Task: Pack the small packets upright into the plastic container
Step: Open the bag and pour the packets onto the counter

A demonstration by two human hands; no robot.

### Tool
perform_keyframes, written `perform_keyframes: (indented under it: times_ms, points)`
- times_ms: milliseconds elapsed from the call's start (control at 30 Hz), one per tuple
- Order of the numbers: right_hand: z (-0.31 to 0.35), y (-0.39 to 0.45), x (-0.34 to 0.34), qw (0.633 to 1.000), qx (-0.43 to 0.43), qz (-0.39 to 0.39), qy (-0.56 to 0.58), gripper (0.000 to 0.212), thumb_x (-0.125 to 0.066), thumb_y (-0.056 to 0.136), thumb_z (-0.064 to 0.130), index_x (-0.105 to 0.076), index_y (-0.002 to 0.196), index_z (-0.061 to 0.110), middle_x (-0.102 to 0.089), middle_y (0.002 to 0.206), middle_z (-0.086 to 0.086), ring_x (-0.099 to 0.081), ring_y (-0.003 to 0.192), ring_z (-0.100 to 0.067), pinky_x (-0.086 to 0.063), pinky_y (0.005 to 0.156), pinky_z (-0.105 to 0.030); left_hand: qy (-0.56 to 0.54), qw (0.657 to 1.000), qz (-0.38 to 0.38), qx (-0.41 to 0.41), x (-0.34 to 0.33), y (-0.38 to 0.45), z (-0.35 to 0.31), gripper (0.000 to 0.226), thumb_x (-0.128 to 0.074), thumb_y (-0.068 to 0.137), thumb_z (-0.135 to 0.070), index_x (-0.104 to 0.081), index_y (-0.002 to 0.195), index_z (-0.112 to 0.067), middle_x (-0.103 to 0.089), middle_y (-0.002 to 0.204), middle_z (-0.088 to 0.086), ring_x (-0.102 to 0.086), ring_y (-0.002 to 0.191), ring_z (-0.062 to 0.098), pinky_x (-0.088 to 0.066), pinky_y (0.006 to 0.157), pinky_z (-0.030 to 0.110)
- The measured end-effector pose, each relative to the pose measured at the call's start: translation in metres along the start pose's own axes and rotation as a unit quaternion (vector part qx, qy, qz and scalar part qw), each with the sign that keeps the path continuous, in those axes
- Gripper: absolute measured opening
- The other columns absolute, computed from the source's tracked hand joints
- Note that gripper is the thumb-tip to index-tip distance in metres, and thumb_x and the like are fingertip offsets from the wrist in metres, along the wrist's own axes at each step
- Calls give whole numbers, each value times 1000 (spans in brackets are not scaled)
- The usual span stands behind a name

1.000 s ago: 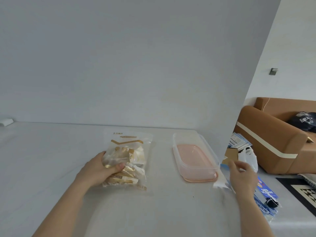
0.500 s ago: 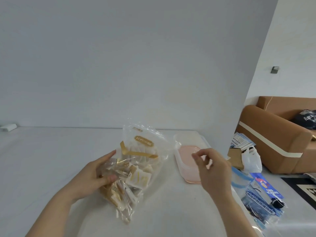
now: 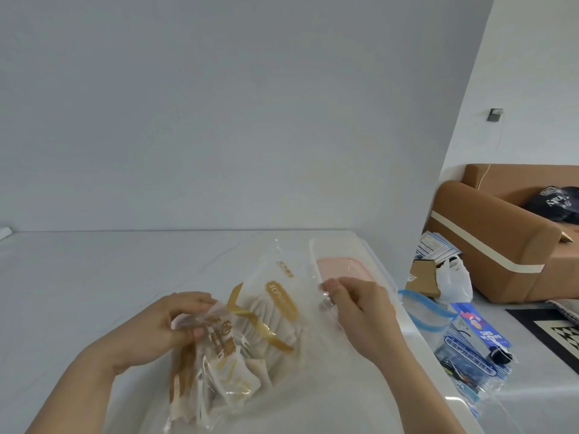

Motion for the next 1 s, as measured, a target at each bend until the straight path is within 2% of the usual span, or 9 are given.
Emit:
perform_keyframes:
  times_ms: [167, 267, 400, 567, 667, 767, 900, 933, 1000]
  points:
    - [6, -6, -4, 966, -119, 155, 172, 33, -46, 104, 15, -67, 89, -6, -75, 82, -17, -55, 57, -25, -39, 44, -27, 13, 1000, -9, -9, -7, 5, 1, 40, -61, 100, -5, -80, 107, -40, -65, 130, -28, -52, 127, -10, -34, 108, 23]
    - [5, -9, -14, 942, -136, 174, 251, 30, -46, 106, 16, -59, 83, 3, -70, 83, -19, -61, 61, -25, -40, 48, -29, 36, 996, -79, -6, -14, 11, 5, 37, -61, 102, -13, -72, 117, -44, -62, 131, -30, -53, 125, -5, -36, 104, 21]
    - [4, -13, -28, 904, -153, 174, 359, 29, -50, 107, 20, -59, 81, 12, -61, 76, -7, -62, 66, -20, -40, 69, -40, 91, 972, -218, -9, -33, 19, 0, 41, -68, 94, -12, -61, 108, -50, -54, 110, -14, -55, 89, 9, -41, 76, 18]
    - [7, -13, -29, 868, -161, 157, 443, 33, -53, 102, 21, -61, 70, 17, -61, 74, -5, -61, 64, -21, -39, 62, -37, 21, 946, -320, -49, -45, 8, -43, 11, -72, 89, -33, -63, 93, -30, -58, 77, -3, -52, 62, 17, -49, 66, 37]
    - [8, -13, -31, 864, -144, 161, 454, 24, -59, 93, 28, -57, 75, 12, -60, 76, -7, -57, 66, -22, -33, 63, -40, 72, 957, -261, -104, -62, -8, -93, 36, -54, 85, -62, -59, 78, -27, -59, 67, -9, -56, 65, 13, -45, 60, 33]
    - [13, -14, -31, 867, -119, 144, 461, 22, -61, 94, 27, -54, 83, 10, -53, 80, -12, -53, 76, -27, -35, 68, -41, 256, 947, -176, -81, -74, -5, -129, 54, -36, 82, -82, -55, 73, -32, -59, 68, -13, -55, 74, 3, -44, 66, 27]
    - [21, -17, -25, 869, -95, 103, 475, 29, -64, 93, 21, -56, 76, -1, -57, 72, -2, -63, 69, -10, -58, 68, -31, 304, 941, -132, -65, -83, 5, -161, 63, -40, 81, -84, -56, 74, -24, -62, 69, -10, -56, 76, 3, -46, 70, 28]
    - [20, -17, -23, 864, -94, 98, 484, 38, -67, 92, 20, -49, 83, -12, -60, 76, -5, -65, 71, -10, -60, 73, -32, 308, 941, -126, -63, -85, 5, -167, 63, -41, 82, -83, -56, 75, -23, -62, 69, -9, -57, 72, 5, -47, 68, 28]
    - [21, -16, -18, 864, -76, 103, 487, 41, -71, 82, 32, -57, 88, -6, -57, 86, -14, -65, 83, -17, -58, 75, -29, 297, 946, -112, -61, -87, 7, -170, 60, -41, 87, -79, -56, 76, -21, -63, 68, -8, -59, 67, 8, -46, 66, 30]
Point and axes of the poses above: each hand's wrist, its own y-axis towards the middle knuckle, its own x-axis out of the back of the hand, z = x × y, the point moved 1 cm from there along y, towards the middle knuckle
